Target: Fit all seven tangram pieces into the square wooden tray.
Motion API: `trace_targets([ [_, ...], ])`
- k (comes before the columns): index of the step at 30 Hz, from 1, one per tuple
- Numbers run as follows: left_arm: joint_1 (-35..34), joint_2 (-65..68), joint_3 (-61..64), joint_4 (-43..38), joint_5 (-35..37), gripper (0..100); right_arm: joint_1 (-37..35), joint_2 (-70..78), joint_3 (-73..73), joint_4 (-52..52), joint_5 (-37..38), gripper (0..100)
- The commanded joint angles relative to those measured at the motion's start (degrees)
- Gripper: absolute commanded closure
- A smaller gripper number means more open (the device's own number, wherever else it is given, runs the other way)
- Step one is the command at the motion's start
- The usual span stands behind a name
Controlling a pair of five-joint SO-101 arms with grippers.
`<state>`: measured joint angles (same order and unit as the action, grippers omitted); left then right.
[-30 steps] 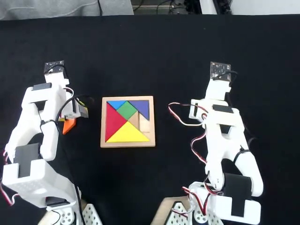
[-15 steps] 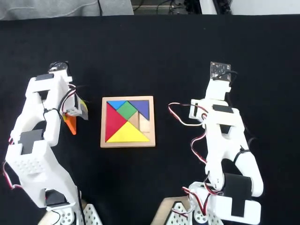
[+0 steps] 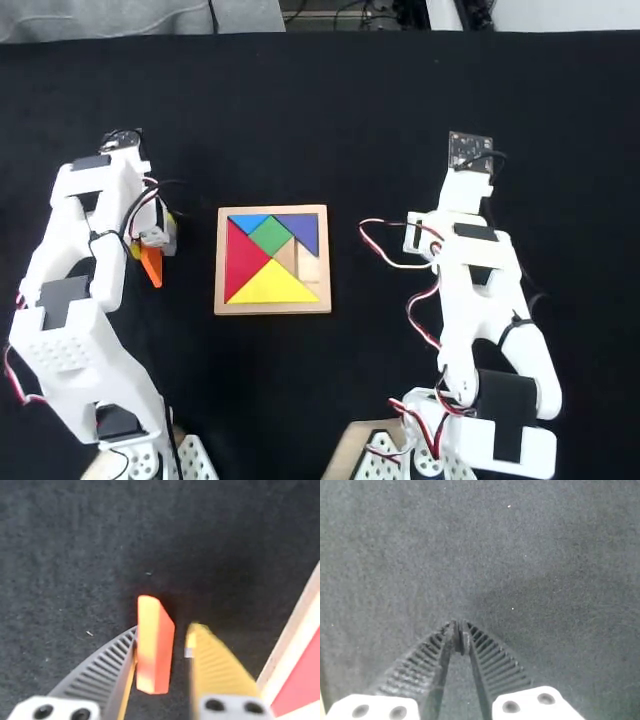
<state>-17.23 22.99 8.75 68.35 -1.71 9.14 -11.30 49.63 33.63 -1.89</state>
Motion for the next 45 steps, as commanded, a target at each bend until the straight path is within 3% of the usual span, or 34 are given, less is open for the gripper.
trace_targets([
  [1, -1.1, -4.3, -4.2, 9.9, 0.4, 94, -0.9, -2.8, -4.3, -1.0, 0.3, 98.7],
  [4, 0.3, -6.5, -7.2, 16.4, 0.4, 94, -0.9, -2.8, -4.3, -1.0, 0.3, 98.7],
  [11, 1.3, -7.8, -8.7, 19.7, 0.5, 95, -0.9, -2.8, -4.2, -0.9, 0.3, 98.7],
  [15, 9.2, -13.0, -13.6, 29.5, 3.8, 95, -0.9, -2.8, -4.2, -0.9, 0.3, 98.7],
  [19, 21.7, -19.7, -14.7, 30.2, 12.9, 94, -0.7, -2.8, -4.2, -0.9, 0.3, 98.7],
  [25, 39.3, -21.0, -14.4, 25.1, 20.8, 94, -0.5, -2.9, -4.2, -0.7, 0.3, 98.7],
  [31, 41.3, -15.3, -9.4, 11.1, 35.7, 94, -0.5, -2.9, -4.2, -1.0, 0.3, 98.7],
  [45, 47.9, 0.0, -11.5, 3.8, 42.0, 89, -0.6, -2.9, -4.4, -1.1, 0.3, 98.7],
])
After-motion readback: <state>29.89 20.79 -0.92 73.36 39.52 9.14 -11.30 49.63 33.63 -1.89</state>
